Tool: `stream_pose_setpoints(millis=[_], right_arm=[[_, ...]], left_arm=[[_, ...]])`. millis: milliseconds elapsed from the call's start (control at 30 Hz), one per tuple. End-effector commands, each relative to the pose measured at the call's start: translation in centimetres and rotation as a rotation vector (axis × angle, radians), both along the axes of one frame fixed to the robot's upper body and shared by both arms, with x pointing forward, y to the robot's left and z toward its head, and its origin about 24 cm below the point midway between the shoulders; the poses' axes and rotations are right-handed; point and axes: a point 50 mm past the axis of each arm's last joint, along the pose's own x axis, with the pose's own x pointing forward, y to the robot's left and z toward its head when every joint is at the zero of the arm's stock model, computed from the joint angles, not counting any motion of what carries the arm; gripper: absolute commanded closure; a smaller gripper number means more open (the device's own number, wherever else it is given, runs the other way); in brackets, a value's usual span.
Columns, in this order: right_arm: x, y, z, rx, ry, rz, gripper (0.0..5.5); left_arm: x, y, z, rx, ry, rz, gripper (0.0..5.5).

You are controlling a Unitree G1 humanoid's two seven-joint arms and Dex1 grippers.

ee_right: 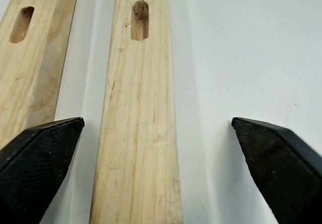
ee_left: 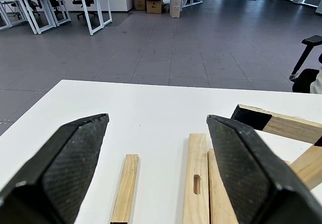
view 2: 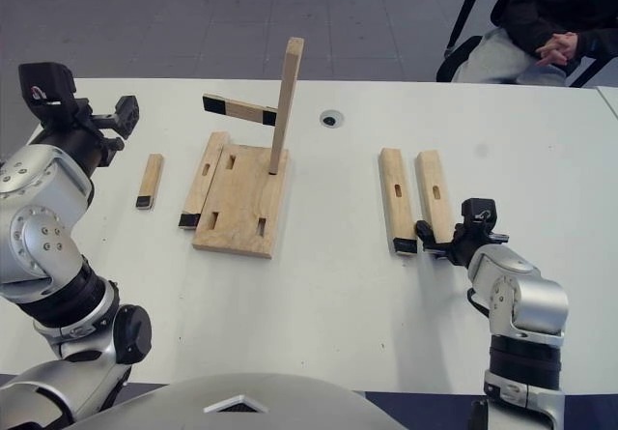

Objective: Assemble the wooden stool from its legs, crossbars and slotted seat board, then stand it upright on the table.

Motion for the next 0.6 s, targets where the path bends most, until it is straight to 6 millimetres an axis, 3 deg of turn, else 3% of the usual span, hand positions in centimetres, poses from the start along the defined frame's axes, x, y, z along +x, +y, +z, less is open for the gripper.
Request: stream_pose_setpoints(millis=[33,300,467,600], right_arm=[[-1.4,-0.1,-1.9,0.012,0.158,0.023,0.76],[-1.3,-1.2,-2.0,-0.066,0.209,0.077,2.40],[-1.6,-3.3,-3.2,-0.076,0.228,0.013,3.35],[-0.7,-4.7,-2.6,-0.084,0.175,-0.027,3.47]], left_arm=[[0.0,-0.5,0.5,-0.004,-0.011,-0.001,1.88],[-0.1,-1.2,0.2,-0.020,-0.001,0.004,1.88],[0.0,-1.2,0.3,-0.022,0.004,0.008,1.88],[-0.1,-1.2,0.1,-0.025,0.010,0.008,1.88]])
